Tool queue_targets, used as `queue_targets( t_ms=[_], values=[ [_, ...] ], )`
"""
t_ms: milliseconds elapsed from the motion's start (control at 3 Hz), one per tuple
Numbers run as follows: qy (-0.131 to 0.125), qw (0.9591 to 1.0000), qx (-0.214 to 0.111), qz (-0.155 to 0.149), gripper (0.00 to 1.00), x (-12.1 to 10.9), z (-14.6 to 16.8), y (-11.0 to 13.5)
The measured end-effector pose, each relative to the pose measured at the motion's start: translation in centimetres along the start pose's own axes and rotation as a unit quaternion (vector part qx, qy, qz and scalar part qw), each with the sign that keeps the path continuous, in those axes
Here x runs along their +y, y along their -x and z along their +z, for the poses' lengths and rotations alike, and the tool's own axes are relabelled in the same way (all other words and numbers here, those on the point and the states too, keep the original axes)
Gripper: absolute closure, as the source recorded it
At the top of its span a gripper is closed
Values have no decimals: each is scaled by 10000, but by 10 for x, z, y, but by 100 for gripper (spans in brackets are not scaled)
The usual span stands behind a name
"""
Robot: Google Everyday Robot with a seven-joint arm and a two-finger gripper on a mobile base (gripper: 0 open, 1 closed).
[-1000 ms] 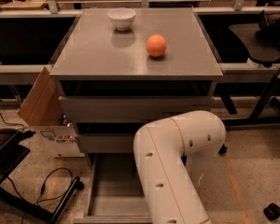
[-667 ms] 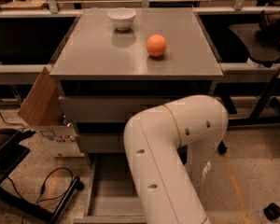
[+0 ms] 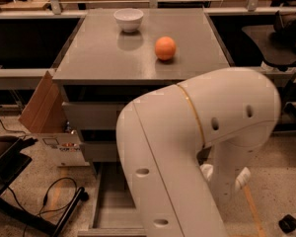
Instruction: Open bottom drawer
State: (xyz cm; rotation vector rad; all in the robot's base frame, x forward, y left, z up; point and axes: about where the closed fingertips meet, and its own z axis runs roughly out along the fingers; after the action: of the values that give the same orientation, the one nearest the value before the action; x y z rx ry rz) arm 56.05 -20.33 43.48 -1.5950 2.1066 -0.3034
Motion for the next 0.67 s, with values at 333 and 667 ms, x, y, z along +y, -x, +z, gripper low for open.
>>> queue_targets(
  t_ms=[333,667],
  values=[
    [-412,9980,-361,326,100,9,-79,-26],
    [-736,9895,-1007,735,100,31,-137,-52]
  ],
)
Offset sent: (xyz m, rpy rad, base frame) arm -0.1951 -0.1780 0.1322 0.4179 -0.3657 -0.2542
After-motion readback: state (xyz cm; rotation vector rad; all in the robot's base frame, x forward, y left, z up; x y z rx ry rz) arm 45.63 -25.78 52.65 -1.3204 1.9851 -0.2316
